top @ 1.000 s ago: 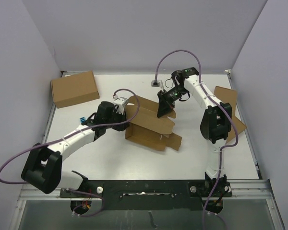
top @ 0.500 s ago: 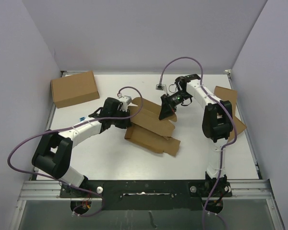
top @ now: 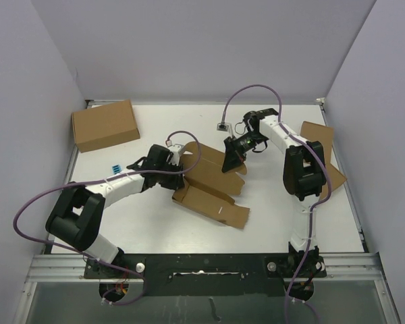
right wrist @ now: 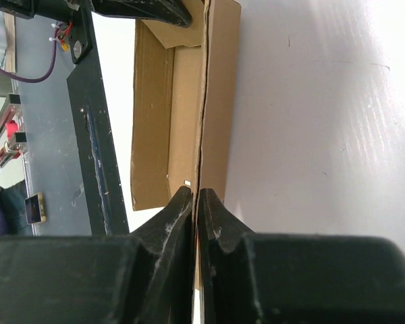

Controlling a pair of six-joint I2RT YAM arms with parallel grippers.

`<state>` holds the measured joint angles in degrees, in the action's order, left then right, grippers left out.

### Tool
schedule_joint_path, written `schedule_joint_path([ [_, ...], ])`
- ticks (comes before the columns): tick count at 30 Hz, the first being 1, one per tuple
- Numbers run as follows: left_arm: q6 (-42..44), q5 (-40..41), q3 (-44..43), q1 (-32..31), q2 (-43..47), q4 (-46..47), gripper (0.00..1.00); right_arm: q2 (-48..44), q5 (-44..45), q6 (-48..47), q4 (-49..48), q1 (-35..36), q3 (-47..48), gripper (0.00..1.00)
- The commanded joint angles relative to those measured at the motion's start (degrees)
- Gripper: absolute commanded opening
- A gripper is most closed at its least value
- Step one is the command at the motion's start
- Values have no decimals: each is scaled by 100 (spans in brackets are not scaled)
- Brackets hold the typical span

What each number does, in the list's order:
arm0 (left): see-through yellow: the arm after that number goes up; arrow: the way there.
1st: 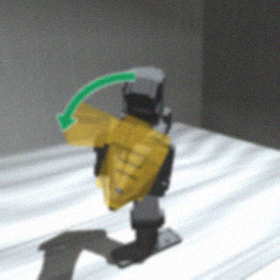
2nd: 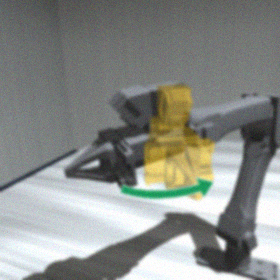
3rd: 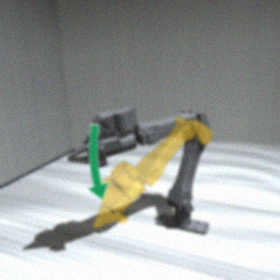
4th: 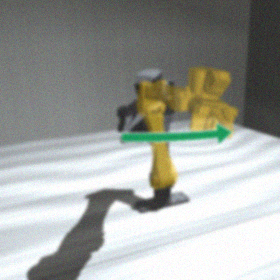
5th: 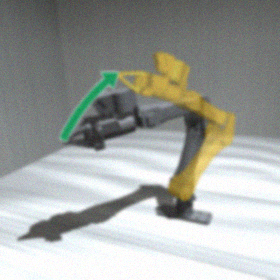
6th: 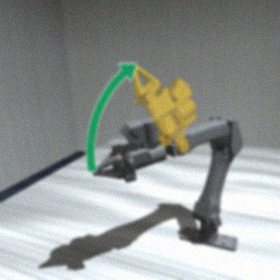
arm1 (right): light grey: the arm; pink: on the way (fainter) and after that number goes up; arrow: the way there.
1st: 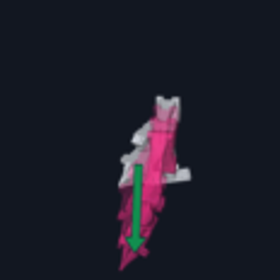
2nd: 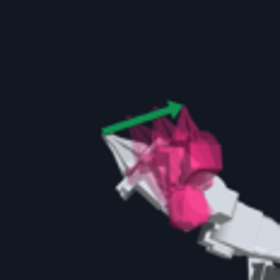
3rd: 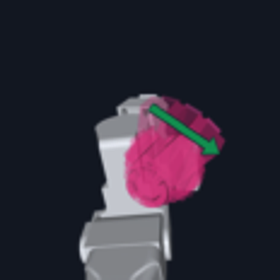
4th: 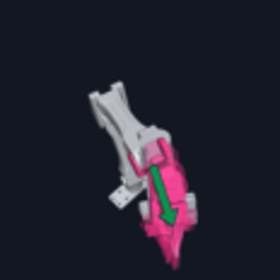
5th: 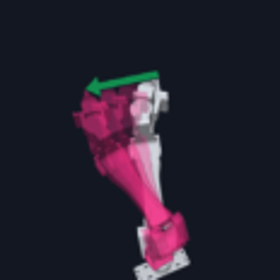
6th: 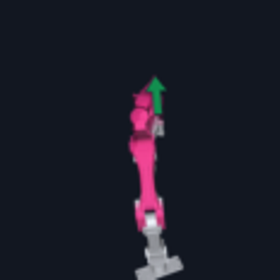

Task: Fold the paper box

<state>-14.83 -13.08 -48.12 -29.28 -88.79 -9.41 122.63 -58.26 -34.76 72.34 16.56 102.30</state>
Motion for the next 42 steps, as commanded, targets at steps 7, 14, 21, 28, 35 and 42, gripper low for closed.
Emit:
schedule_joint_path([
  [7,-28,277,153,-203,203,-257,29,-253,-181,111,-420,84,-105,5],
  [14,111,898,-122,-421,-24,-762,15,-370,-14,213,-595,181,-207,5],
  [21,199,1740,-806,-899,-544,-1656,0,-563,239,391,-862,181,-345,4],
  [28,16,2167,-1120,-1151,-780,-1933,17,-718,267,425,-968,177,-392,4],
  [35,-99,2231,-1195,-1156,-471,-1803,37,-810,306,389,-993,197,-421,5],
  [42,-173,2253,-1122,-1150,-57,-1670,43,-845,447,331,-1002,260,-413,5],
])
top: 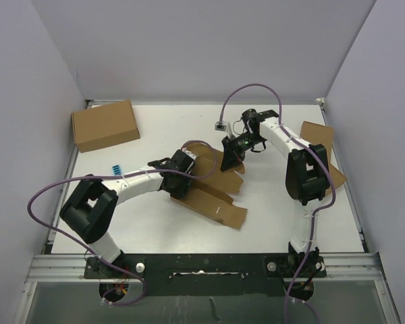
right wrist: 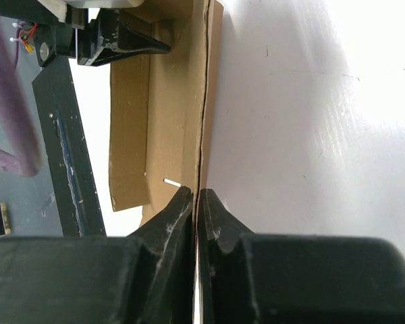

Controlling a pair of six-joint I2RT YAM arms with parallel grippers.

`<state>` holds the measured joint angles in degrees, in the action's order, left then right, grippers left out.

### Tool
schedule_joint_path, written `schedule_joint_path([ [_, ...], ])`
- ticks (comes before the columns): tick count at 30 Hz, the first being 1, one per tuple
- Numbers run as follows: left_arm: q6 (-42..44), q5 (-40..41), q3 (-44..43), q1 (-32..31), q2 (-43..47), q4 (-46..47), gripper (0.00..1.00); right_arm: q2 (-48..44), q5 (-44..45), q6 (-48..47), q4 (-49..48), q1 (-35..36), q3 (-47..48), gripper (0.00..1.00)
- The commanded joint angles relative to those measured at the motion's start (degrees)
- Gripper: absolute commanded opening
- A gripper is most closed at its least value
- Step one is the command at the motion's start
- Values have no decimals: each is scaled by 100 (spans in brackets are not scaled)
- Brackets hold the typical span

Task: Fold the paper box

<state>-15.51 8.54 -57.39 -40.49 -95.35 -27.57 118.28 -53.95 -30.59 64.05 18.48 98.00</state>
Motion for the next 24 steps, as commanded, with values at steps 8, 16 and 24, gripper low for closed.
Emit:
schedule_joint_path([
  [8,-134,78,108,62,1204,454,55,-496,97,-299,-141,92,40,5],
  [16,-357,-757,809,624,2162,1124,55,-428,278,-980,419,152,461,6],
  [24,-830,-2669,2061,2110,3614,2619,57,-102,973,-2002,1376,457,1323,6],
])
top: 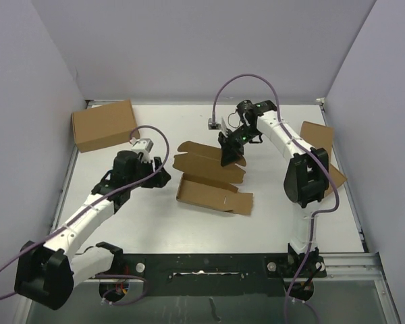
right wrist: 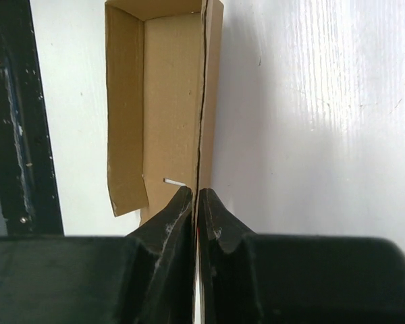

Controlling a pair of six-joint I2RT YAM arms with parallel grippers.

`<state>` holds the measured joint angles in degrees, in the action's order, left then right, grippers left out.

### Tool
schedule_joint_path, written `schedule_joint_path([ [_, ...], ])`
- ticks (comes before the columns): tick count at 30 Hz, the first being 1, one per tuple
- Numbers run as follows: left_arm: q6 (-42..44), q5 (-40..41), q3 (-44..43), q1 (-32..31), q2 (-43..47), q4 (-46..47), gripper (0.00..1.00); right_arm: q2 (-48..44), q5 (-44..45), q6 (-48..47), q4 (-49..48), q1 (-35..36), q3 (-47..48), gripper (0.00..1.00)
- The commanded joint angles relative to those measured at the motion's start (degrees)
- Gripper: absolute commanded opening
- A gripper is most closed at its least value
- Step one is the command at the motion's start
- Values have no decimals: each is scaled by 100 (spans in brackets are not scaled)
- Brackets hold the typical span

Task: Fold the paper box

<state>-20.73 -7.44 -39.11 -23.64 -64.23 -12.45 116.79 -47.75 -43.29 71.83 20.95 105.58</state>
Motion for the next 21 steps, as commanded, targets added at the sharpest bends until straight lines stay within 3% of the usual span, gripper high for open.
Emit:
schedule_joint_path([
  [1,-379,-1170,308,510,566,1195,57,98,436,-857,700,252,686,6],
  [8,-642,-1906,974,789,725,2646,60,482,1035,-1717,1529,605,1520,6],
  [13,-642,-2127,1268,868,670,3261,74,580,1248,-2029,1712,764,1728,6],
  [21,-527,-2442,1515,853,257,4032,72,626,1369,-2197,1746,912,1773,6],
])
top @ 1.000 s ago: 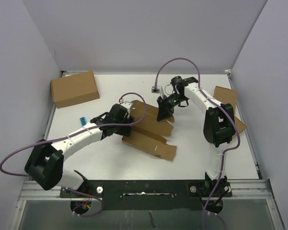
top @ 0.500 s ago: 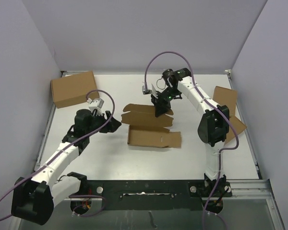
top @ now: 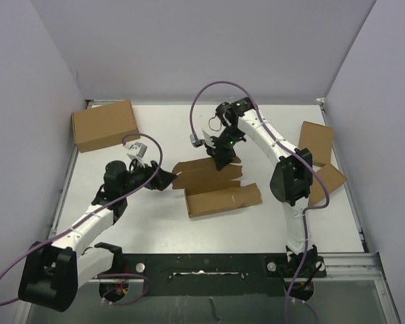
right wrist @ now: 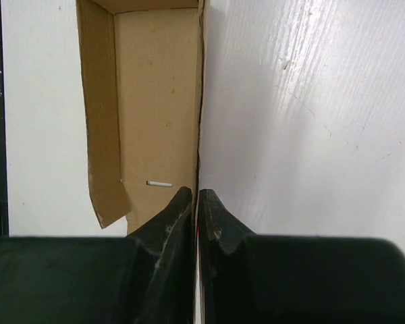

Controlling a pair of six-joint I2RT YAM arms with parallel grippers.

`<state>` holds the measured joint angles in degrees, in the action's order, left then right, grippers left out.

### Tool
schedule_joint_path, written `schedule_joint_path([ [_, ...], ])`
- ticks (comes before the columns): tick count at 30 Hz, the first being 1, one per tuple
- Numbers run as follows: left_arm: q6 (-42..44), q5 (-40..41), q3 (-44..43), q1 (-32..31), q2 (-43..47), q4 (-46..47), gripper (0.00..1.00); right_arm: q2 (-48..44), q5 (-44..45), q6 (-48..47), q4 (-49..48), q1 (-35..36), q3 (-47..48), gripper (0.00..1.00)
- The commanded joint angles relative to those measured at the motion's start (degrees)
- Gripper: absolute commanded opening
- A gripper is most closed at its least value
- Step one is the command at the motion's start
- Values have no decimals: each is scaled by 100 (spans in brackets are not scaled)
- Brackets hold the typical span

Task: Fold the paper box

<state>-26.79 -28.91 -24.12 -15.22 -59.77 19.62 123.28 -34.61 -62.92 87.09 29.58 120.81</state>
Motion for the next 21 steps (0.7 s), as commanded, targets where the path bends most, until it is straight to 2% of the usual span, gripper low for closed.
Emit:
schedule_joint_path([
  [1,130,-330,39,3,-230,866,71,-16,39,-260,236,56,403,6],
  [5,459,-490,217,-95,-422,1499,69,13,48,-335,303,119,524,6],
  [11,981,-444,-148,-433,-937,1360,62,48,125,-354,305,256,587,6],
  [15,1074,-558,-356,-554,-1308,1391,51,63,147,-353,317,281,601,6],
  [19,1013,-707,-437,-564,-1542,1562,32,40,164,-367,335,280,577,7],
  [21,992,-738,-481,-569,-1608,1614,26,26,165,-376,327,284,566,7],
])
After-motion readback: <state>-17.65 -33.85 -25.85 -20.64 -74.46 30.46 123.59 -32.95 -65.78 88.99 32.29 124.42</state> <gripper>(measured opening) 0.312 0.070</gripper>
